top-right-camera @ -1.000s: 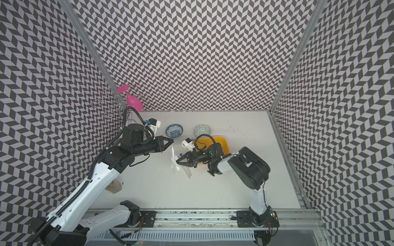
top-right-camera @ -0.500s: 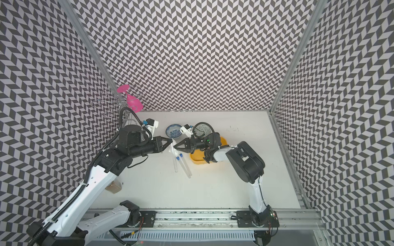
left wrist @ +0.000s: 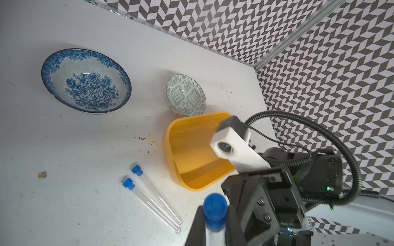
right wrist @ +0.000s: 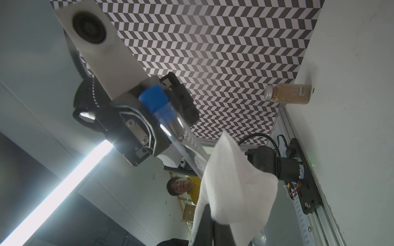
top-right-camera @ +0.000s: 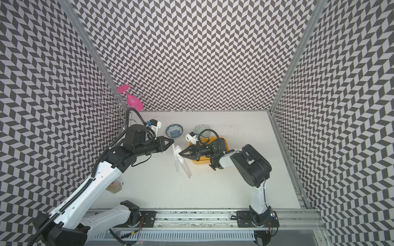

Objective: Wipe the exteriors of test tubes
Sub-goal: Wipe the dirt from the test tube.

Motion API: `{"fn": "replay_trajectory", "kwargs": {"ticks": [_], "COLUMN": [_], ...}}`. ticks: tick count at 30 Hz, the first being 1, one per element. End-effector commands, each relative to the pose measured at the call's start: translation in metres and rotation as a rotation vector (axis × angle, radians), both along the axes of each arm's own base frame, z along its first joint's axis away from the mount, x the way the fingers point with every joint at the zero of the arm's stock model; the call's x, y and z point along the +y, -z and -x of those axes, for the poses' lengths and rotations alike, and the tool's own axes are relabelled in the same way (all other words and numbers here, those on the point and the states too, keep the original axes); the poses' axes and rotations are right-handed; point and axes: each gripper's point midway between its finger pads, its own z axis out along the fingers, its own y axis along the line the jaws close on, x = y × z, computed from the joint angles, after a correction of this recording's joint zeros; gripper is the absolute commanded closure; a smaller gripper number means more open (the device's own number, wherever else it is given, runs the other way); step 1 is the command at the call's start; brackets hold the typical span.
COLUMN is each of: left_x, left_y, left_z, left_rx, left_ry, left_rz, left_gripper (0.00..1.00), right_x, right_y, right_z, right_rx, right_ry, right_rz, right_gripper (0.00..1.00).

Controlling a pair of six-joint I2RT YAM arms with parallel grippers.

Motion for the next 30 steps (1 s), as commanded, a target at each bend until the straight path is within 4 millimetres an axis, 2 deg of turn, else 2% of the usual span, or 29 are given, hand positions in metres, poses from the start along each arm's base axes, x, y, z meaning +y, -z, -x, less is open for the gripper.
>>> {"fn": "replay_trajectory", "kwargs": {"ticks": [1,5,9,12,14,15,16,20,24,30], "left_x": [-0.002,-0.012,-0.043,-0.073,-0.090,-0.099,-0.107,-0.139,-0.166,-0.192], "left_y": [-0.012,-0.007,0.001,0.011,0.019,0.023,0.027,0.048,0.076,0.113], "left_z": [-0.018,-0.035,-0.056,-0.073,-0.087,-0.094,-0.101,-0.121,-0.132,-0.134], "left_rx": [-0.058,-0.087,-0.135,-0.179,-0.211,-0.228,-0.244,-0.298,-0.355,-0.420], "left_ry": [-0.026,-0.019,0.033,0.090,0.116,0.125,0.135,0.181,0.226,0.266], "left_rz": [0.009,-0.051,-0.157,-0.252,-0.316,-0.345,-0.368,-0.452,-0.588,-0.709], "left_gripper": [0.88,0.88,0.88,0.88,0.88,0.88,0.88,0.88,0.88,0.85], "right_x": [-0.033,-0.068,-0.113,-0.127,-0.138,-0.149,-0.159,-0.188,-0.210,-0.229], "right_y": [-0.049,-0.038,-0.015,0.009,0.043,0.054,0.058,0.074,0.076,0.084], "right_z": [0.043,0.047,0.028,0.001,-0.039,-0.052,-0.060,-0.068,-0.068,-0.056], "right_rx": [-0.323,-0.308,-0.293,-0.328,-0.398,-0.450,-0.470,-0.456,-0.477,-0.460], "right_ry": [0.003,0.097,0.236,0.321,0.464,0.515,0.537,0.563,0.626,0.661], "right_rz": [-0.226,-0.187,-0.081,0.063,0.353,0.539,0.625,0.780,0.922,1.035], "right_gripper": [1.00,1.00,1.00,1.00,1.00,1.00,1.00,1.00,1.00,1.00]}}
